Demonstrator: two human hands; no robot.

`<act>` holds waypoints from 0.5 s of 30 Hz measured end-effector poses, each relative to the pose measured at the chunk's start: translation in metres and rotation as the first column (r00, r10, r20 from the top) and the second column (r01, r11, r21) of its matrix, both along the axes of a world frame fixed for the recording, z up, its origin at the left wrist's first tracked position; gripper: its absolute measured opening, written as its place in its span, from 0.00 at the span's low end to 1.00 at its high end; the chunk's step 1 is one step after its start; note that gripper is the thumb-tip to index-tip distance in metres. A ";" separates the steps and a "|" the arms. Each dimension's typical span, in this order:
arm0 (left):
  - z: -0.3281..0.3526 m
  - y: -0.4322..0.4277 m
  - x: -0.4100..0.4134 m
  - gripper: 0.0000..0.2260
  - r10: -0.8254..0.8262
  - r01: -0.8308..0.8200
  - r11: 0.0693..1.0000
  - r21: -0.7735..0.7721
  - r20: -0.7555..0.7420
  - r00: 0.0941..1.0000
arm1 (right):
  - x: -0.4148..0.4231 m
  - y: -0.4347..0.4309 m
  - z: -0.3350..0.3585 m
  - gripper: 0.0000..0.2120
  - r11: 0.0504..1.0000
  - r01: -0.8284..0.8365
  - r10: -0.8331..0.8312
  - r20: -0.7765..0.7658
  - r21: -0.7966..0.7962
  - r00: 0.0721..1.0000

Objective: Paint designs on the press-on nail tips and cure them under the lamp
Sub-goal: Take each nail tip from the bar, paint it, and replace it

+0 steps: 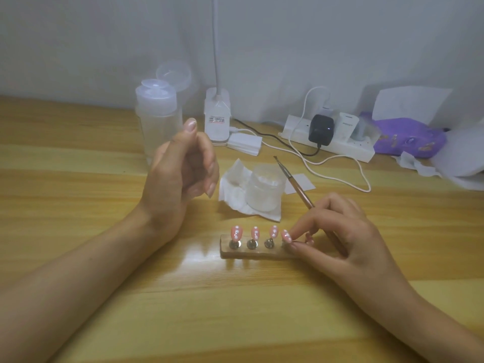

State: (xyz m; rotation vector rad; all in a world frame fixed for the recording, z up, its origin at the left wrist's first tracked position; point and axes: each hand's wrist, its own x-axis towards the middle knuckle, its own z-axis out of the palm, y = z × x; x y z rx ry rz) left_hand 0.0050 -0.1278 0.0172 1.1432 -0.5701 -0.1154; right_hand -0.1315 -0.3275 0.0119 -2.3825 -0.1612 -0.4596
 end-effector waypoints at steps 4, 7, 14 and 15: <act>0.000 0.000 -0.001 0.23 -0.005 0.005 1.000 0.012 0.004 1.000 | 0.000 -0.002 0.000 0.03 1.000 0.025 -0.025 -0.025 0.004 0.999; 0.001 0.000 -0.002 0.23 -0.013 0.013 1.000 0.012 -0.001 1.000 | -0.001 -0.003 0.000 0.05 0.998 0.033 -0.035 -0.035 -0.045 0.999; 0.001 0.000 -0.003 0.24 -0.025 0.025 0.999 0.029 0.005 1.000 | -0.005 -0.010 0.004 0.05 0.995 0.054 -0.057 -0.034 -0.088 0.998; 0.001 0.000 -0.003 0.24 -0.028 0.027 0.999 0.029 0.009 1.000 | -0.005 -0.010 0.004 0.05 0.995 0.054 -0.056 -0.030 -0.083 0.998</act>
